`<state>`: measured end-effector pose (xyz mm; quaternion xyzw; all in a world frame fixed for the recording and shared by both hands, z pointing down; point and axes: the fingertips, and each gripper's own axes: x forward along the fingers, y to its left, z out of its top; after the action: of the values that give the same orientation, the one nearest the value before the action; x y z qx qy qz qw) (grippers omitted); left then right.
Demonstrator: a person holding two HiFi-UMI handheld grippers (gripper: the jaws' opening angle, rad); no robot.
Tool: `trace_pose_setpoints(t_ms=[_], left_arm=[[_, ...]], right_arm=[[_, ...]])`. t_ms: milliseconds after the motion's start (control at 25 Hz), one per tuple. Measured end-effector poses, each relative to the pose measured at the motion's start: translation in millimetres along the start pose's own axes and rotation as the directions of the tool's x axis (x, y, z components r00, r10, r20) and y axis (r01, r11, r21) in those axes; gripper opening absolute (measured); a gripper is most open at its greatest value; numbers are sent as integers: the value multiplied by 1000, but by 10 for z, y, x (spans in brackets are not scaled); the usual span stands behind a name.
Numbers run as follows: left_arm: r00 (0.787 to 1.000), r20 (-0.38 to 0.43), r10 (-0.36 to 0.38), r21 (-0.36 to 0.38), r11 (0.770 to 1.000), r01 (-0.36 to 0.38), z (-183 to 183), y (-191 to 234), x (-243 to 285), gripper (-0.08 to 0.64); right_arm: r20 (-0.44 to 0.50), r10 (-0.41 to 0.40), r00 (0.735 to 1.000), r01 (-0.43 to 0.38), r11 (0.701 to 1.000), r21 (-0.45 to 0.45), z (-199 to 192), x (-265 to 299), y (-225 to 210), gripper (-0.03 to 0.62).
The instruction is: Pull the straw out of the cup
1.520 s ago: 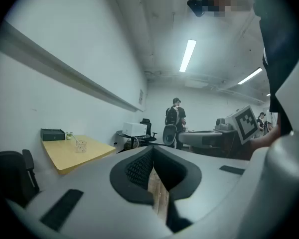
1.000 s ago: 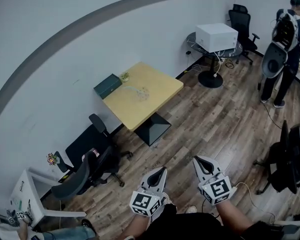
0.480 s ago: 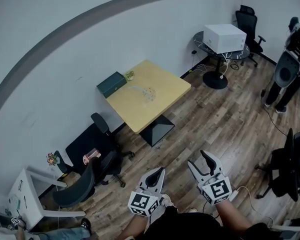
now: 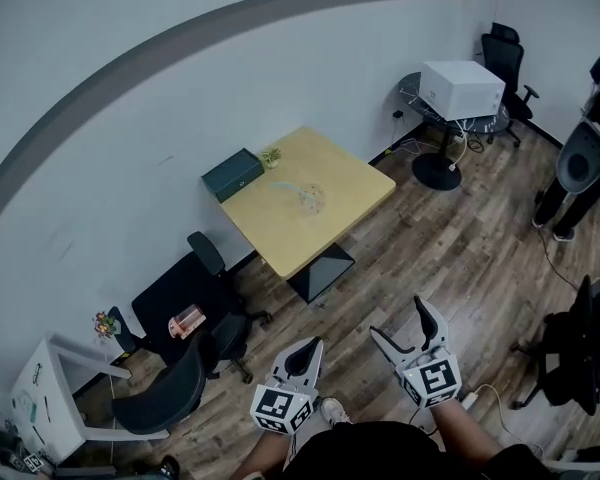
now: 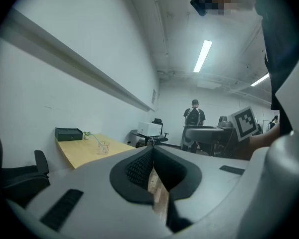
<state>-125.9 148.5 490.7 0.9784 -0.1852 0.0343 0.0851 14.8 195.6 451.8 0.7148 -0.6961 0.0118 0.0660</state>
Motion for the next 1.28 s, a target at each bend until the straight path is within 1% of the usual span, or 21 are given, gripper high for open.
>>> trace_pose_setpoints(t_ms=[240, 360, 520, 680, 800, 1080, 1280], left_arm=[[999, -11, -46, -5, 999, 46, 68, 200, 70, 18], [999, -9, -52, -2, 999, 52, 96, 254, 136, 18], [999, -7, -53, -5, 999, 53, 90, 316, 324, 18], [999, -3, -39, 1, 999, 39, 180, 470, 559, 18], [1000, -4, -14, 6, 1000, 14, 240, 619, 758, 18], [999, 1, 33, 13, 999, -33, 376, 892, 1384, 18], [998, -5, 63, 11, 998, -63, 425, 960, 1796, 18]], right_arm=[[-20, -32, 999, 32, 1000, -1, 45, 204, 34, 454], [-30, -26, 999, 27, 1000, 2, 21, 289, 28, 459], [-22, -23, 999, 23, 1000, 7, -11, 459, -111, 465], [-19, 11, 1000, -11, 1000, 0, 13, 771, -253, 469], [-16, 38, 999, -38, 999, 7, 32, 1000, -376, 470], [-28, 101, 994, -102, 995, -14, 87, 1522, -844, 474], [-41, 141, 989, -141, 990, -15, 66, 1768, -1232, 474]])
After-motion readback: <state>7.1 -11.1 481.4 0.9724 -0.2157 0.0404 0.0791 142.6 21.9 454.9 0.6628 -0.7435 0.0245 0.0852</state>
